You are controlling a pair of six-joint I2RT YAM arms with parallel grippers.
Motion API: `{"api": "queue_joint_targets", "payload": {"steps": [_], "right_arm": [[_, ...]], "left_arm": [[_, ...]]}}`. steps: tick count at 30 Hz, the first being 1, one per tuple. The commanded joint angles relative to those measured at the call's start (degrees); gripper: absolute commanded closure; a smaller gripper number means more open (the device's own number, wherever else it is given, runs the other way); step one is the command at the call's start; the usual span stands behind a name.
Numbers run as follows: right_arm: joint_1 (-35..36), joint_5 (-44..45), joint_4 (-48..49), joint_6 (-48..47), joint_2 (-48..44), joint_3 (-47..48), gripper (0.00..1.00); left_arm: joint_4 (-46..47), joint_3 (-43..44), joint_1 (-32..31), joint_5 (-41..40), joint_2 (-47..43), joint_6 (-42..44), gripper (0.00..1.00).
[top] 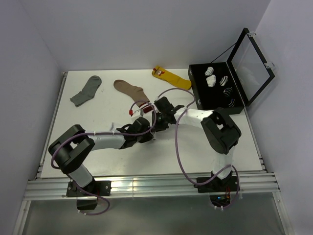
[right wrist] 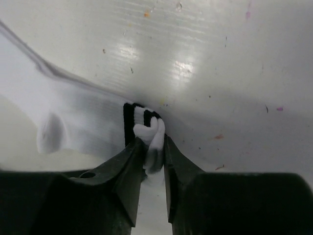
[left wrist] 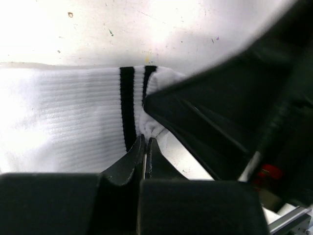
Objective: Roll the socks
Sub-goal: Roll the sock at the center of the board.
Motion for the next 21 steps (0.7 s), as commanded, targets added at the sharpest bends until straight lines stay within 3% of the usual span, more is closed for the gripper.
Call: {"api": "queue_joint_targets", "payload": {"steps": [1, 6, 13, 21], "right_arm": [[-2.59, -7.65, 6.36, 0.95, -6.49, -5.93, 0.69], [-7.77, -18.20, 21.30, 3.23, -10.46, -15.26, 0.60], [-10.86, -25.33, 33.44, 3.76, -10.38, -23.44, 0.59], [-11.65, -28.59, 42.59, 6.57, -3.62, -23.98, 0.63]], "left_arm": [[-1.76, -1.56, 0.25, 0.17, 1.76, -1.03, 1.00], [1.13, -5.07, 2.27, 2.62, 0.71, -2.87, 1.00], [4.39, -8.42, 4.74, 5.17, -0.43, -4.11, 1.00], [7.73, -11.05, 6.14, 7.37, -0.79, -4.89, 1.00]]}}
